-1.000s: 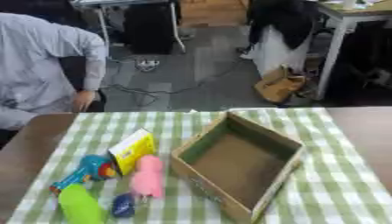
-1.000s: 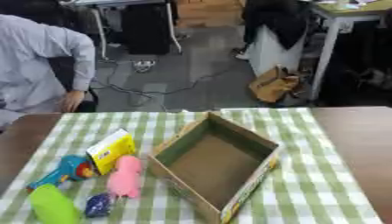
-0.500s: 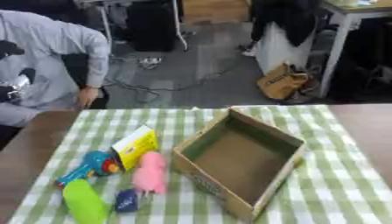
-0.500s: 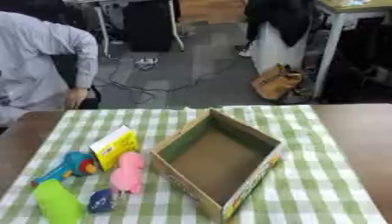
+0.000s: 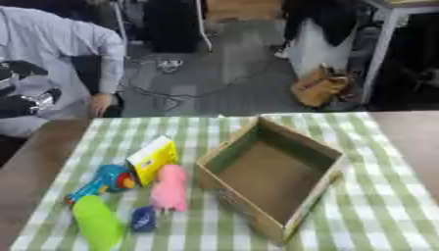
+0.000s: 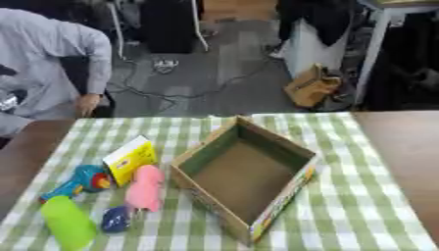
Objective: Pick up objects on the table and place them in the box.
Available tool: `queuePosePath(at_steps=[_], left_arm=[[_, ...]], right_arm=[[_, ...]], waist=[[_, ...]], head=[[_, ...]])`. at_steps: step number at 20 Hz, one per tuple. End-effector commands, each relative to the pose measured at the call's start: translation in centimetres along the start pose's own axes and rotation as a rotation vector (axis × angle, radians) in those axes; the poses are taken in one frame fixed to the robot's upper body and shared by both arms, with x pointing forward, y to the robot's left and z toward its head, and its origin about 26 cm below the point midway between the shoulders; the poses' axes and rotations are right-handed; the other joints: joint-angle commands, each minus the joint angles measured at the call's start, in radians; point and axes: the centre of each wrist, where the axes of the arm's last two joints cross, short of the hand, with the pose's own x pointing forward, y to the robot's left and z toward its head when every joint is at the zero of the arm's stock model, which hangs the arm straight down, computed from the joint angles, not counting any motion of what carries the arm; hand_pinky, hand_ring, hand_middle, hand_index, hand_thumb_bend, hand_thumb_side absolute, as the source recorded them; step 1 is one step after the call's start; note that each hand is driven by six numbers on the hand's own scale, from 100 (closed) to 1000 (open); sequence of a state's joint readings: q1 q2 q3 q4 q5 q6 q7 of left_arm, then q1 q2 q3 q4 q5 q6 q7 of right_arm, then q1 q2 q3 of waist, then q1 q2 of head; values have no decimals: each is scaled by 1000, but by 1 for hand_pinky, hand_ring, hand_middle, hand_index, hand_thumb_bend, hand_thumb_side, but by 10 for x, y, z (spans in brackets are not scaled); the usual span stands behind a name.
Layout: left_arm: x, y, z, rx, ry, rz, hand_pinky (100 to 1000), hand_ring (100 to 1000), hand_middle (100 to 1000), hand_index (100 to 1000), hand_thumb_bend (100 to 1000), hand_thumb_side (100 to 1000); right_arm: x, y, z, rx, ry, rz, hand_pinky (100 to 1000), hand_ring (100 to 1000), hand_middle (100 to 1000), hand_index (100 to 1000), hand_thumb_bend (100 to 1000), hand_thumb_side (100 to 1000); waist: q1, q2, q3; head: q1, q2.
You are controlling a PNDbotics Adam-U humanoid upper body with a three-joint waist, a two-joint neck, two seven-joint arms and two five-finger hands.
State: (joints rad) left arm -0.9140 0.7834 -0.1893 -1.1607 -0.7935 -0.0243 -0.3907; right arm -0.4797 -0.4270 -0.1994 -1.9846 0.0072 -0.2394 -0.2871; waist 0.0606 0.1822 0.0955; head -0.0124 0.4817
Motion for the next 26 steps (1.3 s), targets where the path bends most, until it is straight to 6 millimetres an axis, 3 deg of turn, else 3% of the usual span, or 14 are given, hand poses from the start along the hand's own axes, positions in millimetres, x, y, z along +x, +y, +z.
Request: queuePosePath(at_steps=[1,6,11,13,16,17,26], left_arm=[[6,11,-10,2,-11,48,992,1000,990,1000,379,1000],[31,0,-38,-49,-42,180,1000,1000,985,1000,390,1000],[51,-12,-55,-61,-66,234,993,962,923,959,457,1000],[60,-19,-61,-63,-73,251,997,971,940,982,483,1000],[74,-30,-68,-89,-100,250,1000,997,976,1000,506,1000],[77,-35,-70,-102,-110,247,1000,1000,1000,1000,563,1000],[100,-77,-79,-174,-137,244,1000,1000,1000,1000,578,1000]], right_arm=[[6,2,-6,7,-24,-15,722,907,918,1000,100,1000],[6,4,-5,13,-18,-23,722,907,918,1000,100,1000],[6,6,-4,16,-13,-34,719,907,917,1000,100,1000],[6,7,-4,17,-12,-39,719,907,917,1000,100,1000],[6,8,-4,18,-11,-47,718,907,917,1000,100,1000],[6,9,-4,18,-10,-49,717,907,913,1000,100,1000],[6,14,-3,19,-3,-78,714,906,911,1000,100,1000]], waist=[[15,-39,0],[17,-45,4],[19,-44,-4],[20,-43,-8],[19,-41,-13],[19,-41,-15],[20,-37,-27]], head=[[5,3],[0,3],[6,-1],[7,-6],[8,-9],[8,-11],[11,-30]])
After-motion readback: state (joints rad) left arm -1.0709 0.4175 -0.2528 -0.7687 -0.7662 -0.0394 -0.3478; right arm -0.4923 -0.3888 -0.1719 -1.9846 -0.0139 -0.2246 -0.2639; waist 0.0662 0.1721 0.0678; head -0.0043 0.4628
